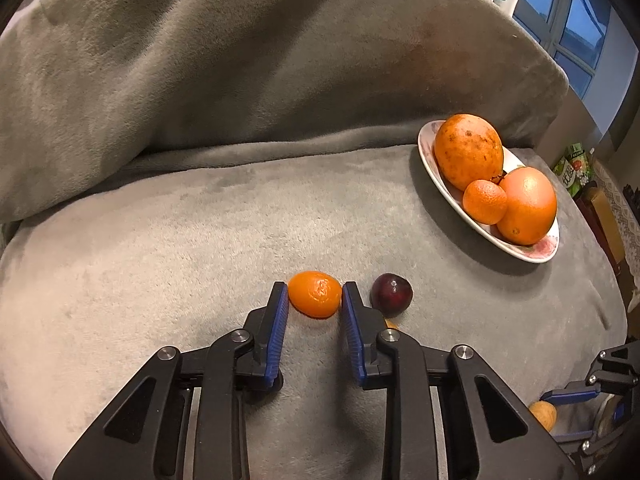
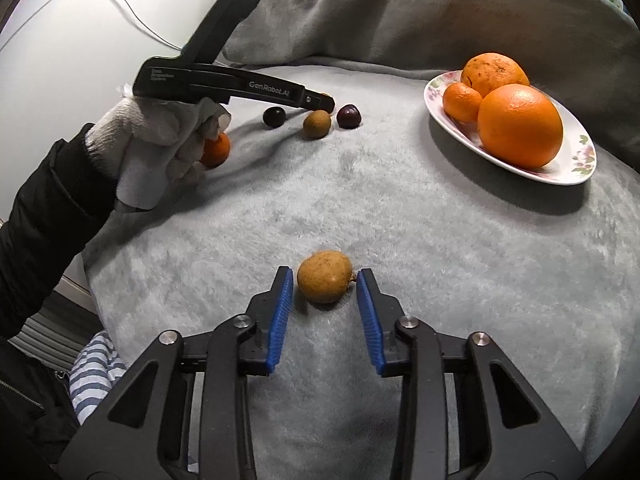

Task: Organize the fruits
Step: 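Grasp a small brown fruit with the right gripper while the left grasps the kumquat, then carry the brown fruit toward the plate while the left gripper carries the kumquat there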

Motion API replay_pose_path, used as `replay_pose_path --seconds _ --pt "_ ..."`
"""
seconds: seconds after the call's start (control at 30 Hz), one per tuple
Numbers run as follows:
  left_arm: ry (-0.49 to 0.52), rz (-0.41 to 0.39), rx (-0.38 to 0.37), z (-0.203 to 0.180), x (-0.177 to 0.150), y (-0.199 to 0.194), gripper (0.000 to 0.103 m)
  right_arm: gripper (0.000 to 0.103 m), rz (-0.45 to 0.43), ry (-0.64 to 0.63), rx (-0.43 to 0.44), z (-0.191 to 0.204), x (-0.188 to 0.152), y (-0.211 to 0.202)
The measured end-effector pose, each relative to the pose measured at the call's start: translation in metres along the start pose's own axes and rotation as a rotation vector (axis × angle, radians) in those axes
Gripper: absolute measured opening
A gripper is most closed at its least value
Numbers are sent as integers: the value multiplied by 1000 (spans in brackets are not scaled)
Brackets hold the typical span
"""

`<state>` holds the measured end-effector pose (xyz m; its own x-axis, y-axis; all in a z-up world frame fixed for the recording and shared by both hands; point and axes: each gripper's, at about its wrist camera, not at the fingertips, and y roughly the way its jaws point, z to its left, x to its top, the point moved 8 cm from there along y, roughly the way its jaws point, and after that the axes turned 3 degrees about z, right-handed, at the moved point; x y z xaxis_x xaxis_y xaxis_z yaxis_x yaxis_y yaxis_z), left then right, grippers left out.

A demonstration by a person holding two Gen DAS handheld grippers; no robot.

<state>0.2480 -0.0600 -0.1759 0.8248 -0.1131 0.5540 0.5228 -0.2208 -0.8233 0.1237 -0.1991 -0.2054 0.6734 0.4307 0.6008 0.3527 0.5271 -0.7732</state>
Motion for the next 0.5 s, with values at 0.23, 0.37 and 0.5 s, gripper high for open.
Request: replay_pose_path --seconds 0.23,0.37,0.5 --pt "-26 -18 -15 3 -1 -6 25 32 -9 16 8 -2 0 -2" --pt "-49 -36 -36 6 -2 -14 25 32 -24 27 8 -4 2 -5" --pt "-64 -55 -50 8 -5 -25 25 32 -47 44 5 -9 4 -14"
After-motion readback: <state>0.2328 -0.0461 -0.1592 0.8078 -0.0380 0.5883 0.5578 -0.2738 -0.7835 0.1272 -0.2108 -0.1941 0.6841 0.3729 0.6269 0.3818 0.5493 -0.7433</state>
